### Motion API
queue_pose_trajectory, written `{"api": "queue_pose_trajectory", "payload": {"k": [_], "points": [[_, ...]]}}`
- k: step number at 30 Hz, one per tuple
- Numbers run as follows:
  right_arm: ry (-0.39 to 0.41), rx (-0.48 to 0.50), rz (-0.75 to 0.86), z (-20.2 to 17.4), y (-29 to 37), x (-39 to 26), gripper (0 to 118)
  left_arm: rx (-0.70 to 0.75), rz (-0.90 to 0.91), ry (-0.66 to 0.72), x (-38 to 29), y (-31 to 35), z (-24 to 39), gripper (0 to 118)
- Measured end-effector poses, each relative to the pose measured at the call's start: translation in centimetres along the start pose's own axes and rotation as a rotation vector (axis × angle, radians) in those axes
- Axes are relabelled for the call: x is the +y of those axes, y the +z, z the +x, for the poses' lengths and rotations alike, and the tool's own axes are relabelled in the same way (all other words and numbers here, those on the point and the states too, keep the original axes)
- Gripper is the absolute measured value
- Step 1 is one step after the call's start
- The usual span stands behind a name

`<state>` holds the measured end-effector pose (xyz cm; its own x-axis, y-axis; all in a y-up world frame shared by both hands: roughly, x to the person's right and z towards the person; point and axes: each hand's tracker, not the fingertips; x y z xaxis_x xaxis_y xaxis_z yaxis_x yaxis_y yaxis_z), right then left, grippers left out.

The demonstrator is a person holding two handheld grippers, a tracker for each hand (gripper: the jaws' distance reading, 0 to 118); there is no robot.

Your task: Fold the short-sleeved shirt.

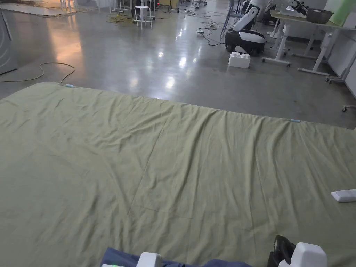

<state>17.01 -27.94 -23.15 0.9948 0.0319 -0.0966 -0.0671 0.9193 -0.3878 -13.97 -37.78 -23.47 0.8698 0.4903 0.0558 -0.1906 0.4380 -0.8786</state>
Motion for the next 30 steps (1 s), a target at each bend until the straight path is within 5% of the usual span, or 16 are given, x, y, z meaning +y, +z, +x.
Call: {"api": "queue_pose_trajectory", "payload": {"k": [2, 5, 10, 18, 25, 26, 29, 30], "points": [[0.004, 0.004, 0.009, -0.1, 0.0, 0.3, 4, -0.037, 0.064, -0.01, 0.5, 1.7, -1.2, 38], [0.013, 0.01, 0.019, -0.4, 0.0, 0.7, 4, -0.066, 0.126, 0.038, 1.7, 4.7, -4.2, 71], [0.018, 0.018, 0.025, -0.8, -0.1, 1.1, 4, -0.024, 0.174, 0.061, 2.7, 8.9, -10.5, 95], [0.013, 0.034, 0.009, -1.7, -0.4, 1.0, 4, -0.121, 0.095, 0.278, 1.5, 7.9, -18.9, 97], [0.02, 0.026, 0.001, -1.9, -0.4, 1.0, 4, -0.351, 0.125, 0.415, 0.8, 5.2, -20.9, 91], [0.022, 0.023, 0.0, -1.9, -0.3, 1.0, 4, -0.392, 0.119, 0.441, 0.6, 5.0, -20.7, 81], [0.029, 0.011, -0.003, -2.0, -0.3, 1.0, 4, -0.395, 0.084, 0.442, 0.4, 3.8, -20.2, 27], [0.031, 0.009, -0.003, -1.9, -0.3, 1.0, 4, -0.295, 0.071, 0.38, 0.3, 3.6, -19.7, 27]]}}
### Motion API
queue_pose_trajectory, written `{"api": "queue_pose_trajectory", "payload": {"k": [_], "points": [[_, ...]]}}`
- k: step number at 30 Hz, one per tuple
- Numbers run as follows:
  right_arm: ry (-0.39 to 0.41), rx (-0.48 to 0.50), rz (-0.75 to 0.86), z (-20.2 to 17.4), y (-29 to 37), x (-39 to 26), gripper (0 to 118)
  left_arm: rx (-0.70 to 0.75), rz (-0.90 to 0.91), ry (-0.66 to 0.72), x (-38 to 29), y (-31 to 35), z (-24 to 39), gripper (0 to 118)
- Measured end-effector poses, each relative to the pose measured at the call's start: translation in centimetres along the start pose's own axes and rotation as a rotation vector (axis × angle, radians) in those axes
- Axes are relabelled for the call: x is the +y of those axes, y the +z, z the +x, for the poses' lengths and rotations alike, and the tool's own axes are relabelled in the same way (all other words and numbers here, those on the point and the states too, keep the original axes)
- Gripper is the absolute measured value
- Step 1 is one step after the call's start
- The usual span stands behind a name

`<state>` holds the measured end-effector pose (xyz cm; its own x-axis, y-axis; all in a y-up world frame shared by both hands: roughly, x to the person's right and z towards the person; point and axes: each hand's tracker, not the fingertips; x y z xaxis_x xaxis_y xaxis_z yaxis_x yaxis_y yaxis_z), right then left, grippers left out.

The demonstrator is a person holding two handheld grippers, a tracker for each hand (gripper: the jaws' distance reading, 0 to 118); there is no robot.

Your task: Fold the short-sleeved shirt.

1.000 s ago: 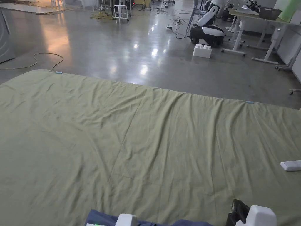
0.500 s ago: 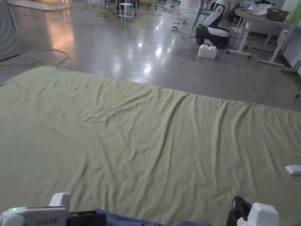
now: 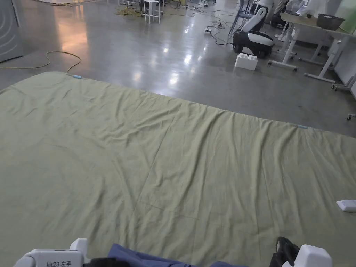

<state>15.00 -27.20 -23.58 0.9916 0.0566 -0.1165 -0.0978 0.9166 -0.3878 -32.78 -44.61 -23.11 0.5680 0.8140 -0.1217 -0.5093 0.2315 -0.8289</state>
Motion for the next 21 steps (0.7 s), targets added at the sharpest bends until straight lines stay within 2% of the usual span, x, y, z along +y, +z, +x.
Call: {"api": "queue_pose_trajectory", "payload": {"k": [1, 2, 4, 5, 8, 14, 21], "points": [[0.001, -0.003, -0.001, 0.0, 0.0, 0.0, 4, 0.064, 0.004, -0.074, -0.4, -0.3, 0.4, 22], [0.001, -0.003, -0.002, 0.0, 0.1, 0.0, 4, 0.049, 0.018, -0.091, -0.6, -0.3, 0.5, 21], [0.008, -0.004, -0.005, 0.0, 0.1, 0.0, 4, -0.008, 0.037, -0.006, -0.5, 0.2, 0.3, 20], [0.012, -0.004, -0.007, -0.1, 0.1, 0.0, 4, -0.005, 0.038, -0.01, -0.5, 0.4, 0.3, 19], [0.017, 0.0, -0.01, -0.1, 0.0, 0.0, 4, 0.058, 0.061, -0.112, -0.3, 1.4, 1.6, 16], [0.023, 0.007, -0.006, -0.2, -0.2, 0.2, 4, 0.078, 0.115, -0.137, 1.7, 4.3, 4.3, 15], [0.023, 0.022, 0.007, -0.4, -0.5, 0.6, 4, 0.31, 0.193, -0.217, 5.5, 9.8, 8.0, 15]]}}
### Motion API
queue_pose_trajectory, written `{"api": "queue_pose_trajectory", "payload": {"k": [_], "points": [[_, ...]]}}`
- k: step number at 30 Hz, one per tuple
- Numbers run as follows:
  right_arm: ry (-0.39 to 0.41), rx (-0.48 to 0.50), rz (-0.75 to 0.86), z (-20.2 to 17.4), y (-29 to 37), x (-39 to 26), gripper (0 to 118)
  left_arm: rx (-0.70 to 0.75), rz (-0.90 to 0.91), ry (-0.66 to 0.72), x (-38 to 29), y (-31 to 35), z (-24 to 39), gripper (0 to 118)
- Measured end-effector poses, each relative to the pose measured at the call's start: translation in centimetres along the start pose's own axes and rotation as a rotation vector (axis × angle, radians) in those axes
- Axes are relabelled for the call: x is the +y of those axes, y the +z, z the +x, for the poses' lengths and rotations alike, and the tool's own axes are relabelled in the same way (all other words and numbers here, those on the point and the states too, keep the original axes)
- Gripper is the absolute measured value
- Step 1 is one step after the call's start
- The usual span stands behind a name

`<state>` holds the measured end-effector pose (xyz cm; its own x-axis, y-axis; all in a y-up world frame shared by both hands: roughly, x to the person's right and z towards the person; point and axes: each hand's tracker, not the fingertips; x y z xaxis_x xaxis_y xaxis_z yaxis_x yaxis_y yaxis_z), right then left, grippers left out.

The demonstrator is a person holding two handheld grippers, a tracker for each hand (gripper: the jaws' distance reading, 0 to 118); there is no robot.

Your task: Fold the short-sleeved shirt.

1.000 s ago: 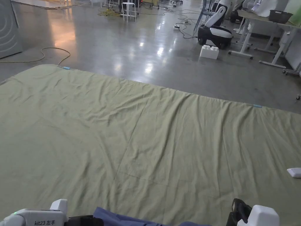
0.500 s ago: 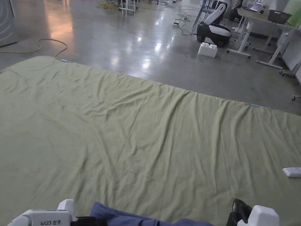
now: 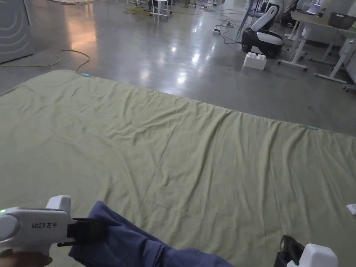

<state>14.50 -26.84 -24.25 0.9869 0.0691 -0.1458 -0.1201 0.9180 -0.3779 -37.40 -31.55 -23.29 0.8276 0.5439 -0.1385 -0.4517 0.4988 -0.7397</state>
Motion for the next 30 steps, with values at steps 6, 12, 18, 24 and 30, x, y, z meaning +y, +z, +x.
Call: {"api": "queue_pose_trajectory", "payload": {"k": [6, 12, 18, 24, 30], "points": [[-0.011, 0.02, -0.001, -0.1, -0.5, -0.3, 4, 0.244, -0.006, -0.127, 1.1, 1.8, 5.5, 15], [-0.029, 0.015, -0.006, 0.6, -0.5, -0.7, 4, 0.297, -0.011, -0.277, -1.3, 0.7, 12.5, 15], [-0.049, -0.006, -0.007, 2.0, 0.0, -0.9, 4, 0.2, -0.036, -0.342, -4.0, -0.6, 19.0, 15], [-0.064, -0.022, -0.005, 3.3, 0.4, -1.2, 4, 0.114, -0.1, -0.383, -6.9, -4.1, 23.4, 15], [-0.087, -0.036, -0.01, 4.1, 1.0, -1.9, 4, 0.078, -0.208, -0.401, -10.7, -10.3, 25.9, 15]]}}
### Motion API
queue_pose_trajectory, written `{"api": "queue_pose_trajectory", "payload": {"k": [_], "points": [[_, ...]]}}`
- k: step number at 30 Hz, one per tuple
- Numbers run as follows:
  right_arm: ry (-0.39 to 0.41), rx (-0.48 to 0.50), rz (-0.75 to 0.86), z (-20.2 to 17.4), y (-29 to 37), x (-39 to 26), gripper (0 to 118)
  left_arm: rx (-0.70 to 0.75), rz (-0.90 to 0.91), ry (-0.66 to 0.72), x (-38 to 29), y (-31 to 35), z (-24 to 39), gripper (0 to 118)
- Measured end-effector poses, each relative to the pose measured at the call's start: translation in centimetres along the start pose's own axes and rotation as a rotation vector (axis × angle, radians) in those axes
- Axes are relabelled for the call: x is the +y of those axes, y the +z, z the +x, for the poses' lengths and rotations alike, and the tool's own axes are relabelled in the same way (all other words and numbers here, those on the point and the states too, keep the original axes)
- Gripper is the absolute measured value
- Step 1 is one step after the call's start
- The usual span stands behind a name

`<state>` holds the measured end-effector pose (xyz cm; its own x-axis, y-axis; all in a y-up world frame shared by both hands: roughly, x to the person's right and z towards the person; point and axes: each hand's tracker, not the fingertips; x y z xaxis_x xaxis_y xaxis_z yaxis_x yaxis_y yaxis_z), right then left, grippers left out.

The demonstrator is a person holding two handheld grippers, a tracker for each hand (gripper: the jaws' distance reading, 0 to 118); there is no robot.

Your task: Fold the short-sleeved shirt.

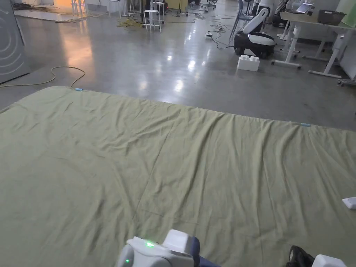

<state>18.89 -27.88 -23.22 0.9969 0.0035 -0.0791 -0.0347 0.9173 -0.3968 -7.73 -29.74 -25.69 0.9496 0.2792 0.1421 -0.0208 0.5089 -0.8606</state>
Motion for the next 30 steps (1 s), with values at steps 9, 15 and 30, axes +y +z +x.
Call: {"api": "queue_pose_trajectory", "payload": {"k": [9, 15, 30], "points": [[-0.016, -0.031, -0.012, 1.2, 0.6, -0.5, 4, -0.051, -0.026, 0.109, -1.8, -5.3, 0.3, 41], [-0.014, -0.032, -0.017, 1.3, 0.6, -0.6, 4, -0.095, 0.034, 0.133, -1.3, -1.7, -1.1, 61], [-0.008, -0.022, -0.04, 1.0, 0.3, -1.2, 4, -0.173, -0.025, 0.157, -2.0, -1.9, -3.1, 20]]}}
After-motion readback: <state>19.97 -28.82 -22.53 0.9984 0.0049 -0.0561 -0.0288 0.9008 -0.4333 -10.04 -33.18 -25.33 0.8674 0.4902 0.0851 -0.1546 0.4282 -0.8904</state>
